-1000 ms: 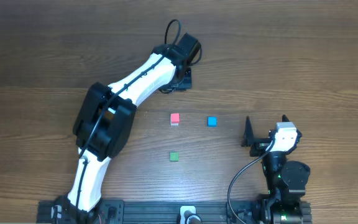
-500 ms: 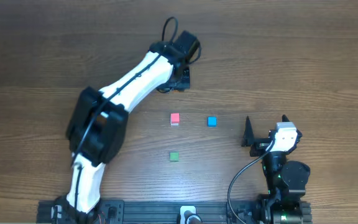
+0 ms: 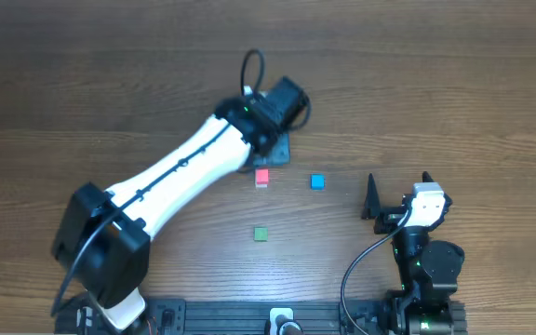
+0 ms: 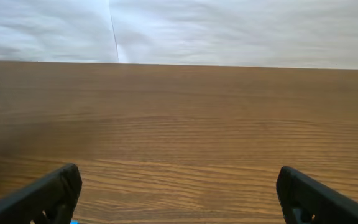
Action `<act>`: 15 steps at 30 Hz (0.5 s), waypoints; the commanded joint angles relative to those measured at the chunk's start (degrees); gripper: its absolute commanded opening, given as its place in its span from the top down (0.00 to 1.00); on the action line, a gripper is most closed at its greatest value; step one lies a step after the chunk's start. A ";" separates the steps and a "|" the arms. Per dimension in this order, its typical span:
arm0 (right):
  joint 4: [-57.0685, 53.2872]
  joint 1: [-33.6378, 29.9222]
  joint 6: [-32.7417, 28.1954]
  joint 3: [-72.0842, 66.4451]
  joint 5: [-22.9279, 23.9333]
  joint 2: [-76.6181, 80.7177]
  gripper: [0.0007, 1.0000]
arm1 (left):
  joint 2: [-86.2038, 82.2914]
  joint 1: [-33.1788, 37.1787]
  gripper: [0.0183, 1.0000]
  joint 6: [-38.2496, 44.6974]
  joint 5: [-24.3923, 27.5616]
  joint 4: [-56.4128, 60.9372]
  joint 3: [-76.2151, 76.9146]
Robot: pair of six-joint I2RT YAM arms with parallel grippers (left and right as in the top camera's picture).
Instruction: Stack Cubes
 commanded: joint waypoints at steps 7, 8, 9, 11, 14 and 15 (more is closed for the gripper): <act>0.15 0.26 -0.42 -0.50 0.15 -0.39 0.01 | -0.44 -2.19 0.98 -5.44 -0.90 0.52 -3.13; 0.15 0.26 -0.42 -0.50 0.15 -0.39 0.01 | -0.44 -2.19 0.98 -5.46 -0.90 0.52 -3.23; 0.15 0.26 -0.42 -0.50 0.15 -0.39 0.01 | -0.44 -2.19 0.98 -5.46 -0.90 0.52 -3.37; 0.15 0.26 -0.42 -0.50 0.15 -0.39 0.01 | -0.44 -2.25 0.98 -5.64 -0.85 0.35 -3.72; 0.15 0.26 -0.42 -0.50 0.15 -0.39 0.01 | -0.44 -2.45 0.98 -6.01 -0.85 0.28 -4.59; 0.15 0.26 -0.42 -0.50 0.15 -0.39 0.01 | -0.44 -2.45 0.98 -6.23 -0.85 0.24 -5.05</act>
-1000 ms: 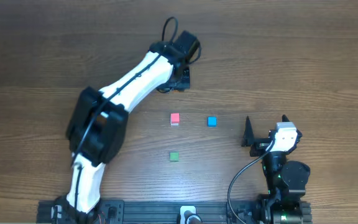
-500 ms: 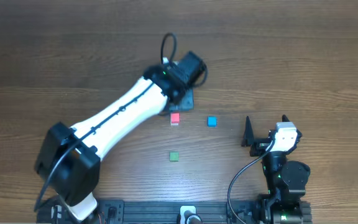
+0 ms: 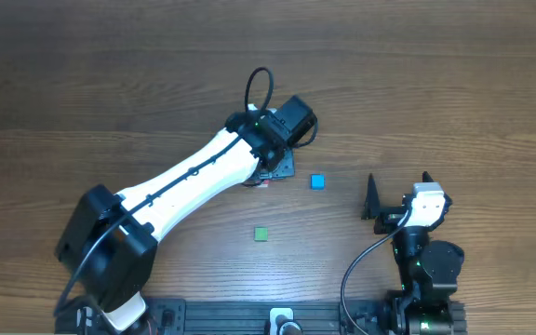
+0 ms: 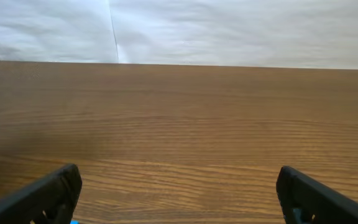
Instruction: Stack Cubes
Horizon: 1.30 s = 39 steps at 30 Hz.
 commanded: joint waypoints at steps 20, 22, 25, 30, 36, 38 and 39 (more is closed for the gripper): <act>0.15 0.26 -0.44 -0.50 0.15 -0.39 0.01 | -0.33 -0.11 0.98 -2.54 -1.16 1.53 -3.52; 0.15 0.26 -0.44 -0.50 0.15 -0.39 0.01 | -0.20 -0.11 0.98 -2.56 -1.40 1.55 -3.52; 0.15 0.26 -0.44 -0.50 0.15 -0.39 0.01 | 0.02 -0.11 0.98 -2.56 -1.75 1.53 -3.52; 0.15 0.26 -0.44 -0.50 0.15 -0.39 0.01 | 0.11 -0.04 0.98 -2.54 -2.25 1.60 -3.52; 0.15 0.26 -0.44 -0.50 0.15 -0.39 0.01 | 0.13 0.00 0.98 -2.54 -2.49 1.73 -3.52; 0.15 0.26 -0.44 -0.50 0.15 -0.39 0.01 | 0.31 0.00 0.98 -2.54 -2.49 1.75 -3.52; 0.15 0.26 -0.44 -0.50 0.15 -0.39 0.01 | 0.39 0.00 0.98 -2.54 -2.49 1.75 -3.52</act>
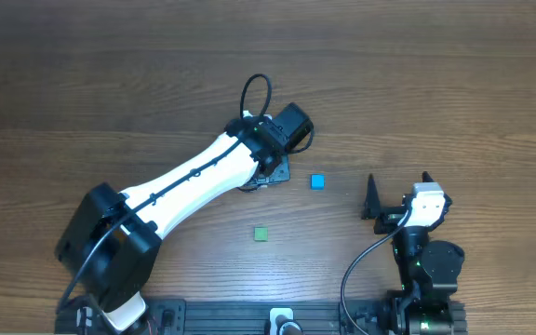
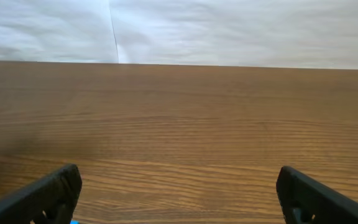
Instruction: Stack Cubes
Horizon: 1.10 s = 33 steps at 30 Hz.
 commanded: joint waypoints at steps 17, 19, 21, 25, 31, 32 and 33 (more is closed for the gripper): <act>0.15 0.26 -0.44 -0.50 0.15 -0.39 0.01 | 1.88 -0.02 0.97 -0.87 -1.01 0.13 -0.31; 0.15 0.26 -0.44 -0.50 0.15 -0.39 0.01 | 2.03 -0.02 0.97 -0.87 -0.98 0.15 -0.31; 0.15 0.26 -0.44 -0.50 0.15 -0.39 0.01 | 2.03 -0.02 0.98 -0.87 -0.98 0.15 -0.31; 0.15 0.26 -0.44 -0.50 0.15 -0.39 0.01 | 2.03 -0.02 0.97 -0.87 -0.98 0.15 -0.31; 0.15 0.26 -0.44 -0.50 0.15 -0.39 0.01 | 2.05 -0.02 0.83 -0.87 -1.01 0.15 -0.31; 0.15 0.26 -0.44 -0.50 0.15 -0.39 0.01 | 2.05 -0.02 0.81 -0.87 -1.01 0.15 -0.31; 0.15 0.26 -0.44 -0.50 0.15 -0.39 0.01 | 2.05 -0.02 0.79 -0.87 -1.01 0.15 -0.31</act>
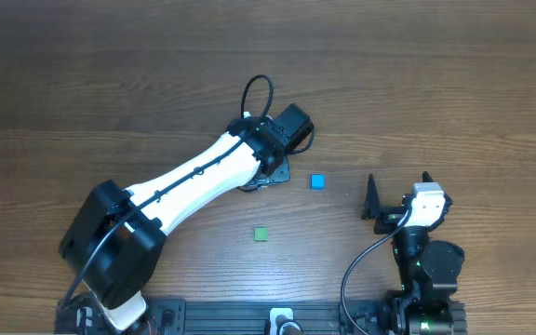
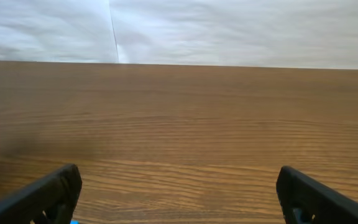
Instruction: Stack Cubes
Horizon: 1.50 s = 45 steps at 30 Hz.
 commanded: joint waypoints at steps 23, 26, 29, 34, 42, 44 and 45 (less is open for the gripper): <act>0.15 0.26 -0.44 -0.50 0.15 -0.39 0.01 | -4.46 6.47 0.00 -0.42 -3.54 4.96 -0.31; 0.15 0.26 -0.44 -0.50 0.15 -0.39 0.01 | -8.68 11.76 0.00 0.61 -5.62 6.19 -0.31; 0.15 0.26 -0.44 -0.50 0.15 -0.39 0.01 | -13.07 17.38 0.00 5.25 -5.84 9.86 -0.35; 0.15 0.26 -0.44 -0.50 0.15 -0.39 0.01 | -22.51 26.71 0.00 11.89 -5.81 20.31 -4.74; 0.15 0.26 -0.44 -0.50 0.15 -0.39 0.01 | -38.56 33.68 0.00 18.47 -4.33 37.79 -22.88; 0.15 0.26 -0.44 -0.50 0.17 -0.39 0.01 | -42.73 34.32 0.00 22.25 -2.97 41.20 -27.19; 0.15 0.26 -0.44 -0.50 0.15 -0.39 0.01 | -44.70 34.53 0.00 24.46 -2.16 42.53 -29.03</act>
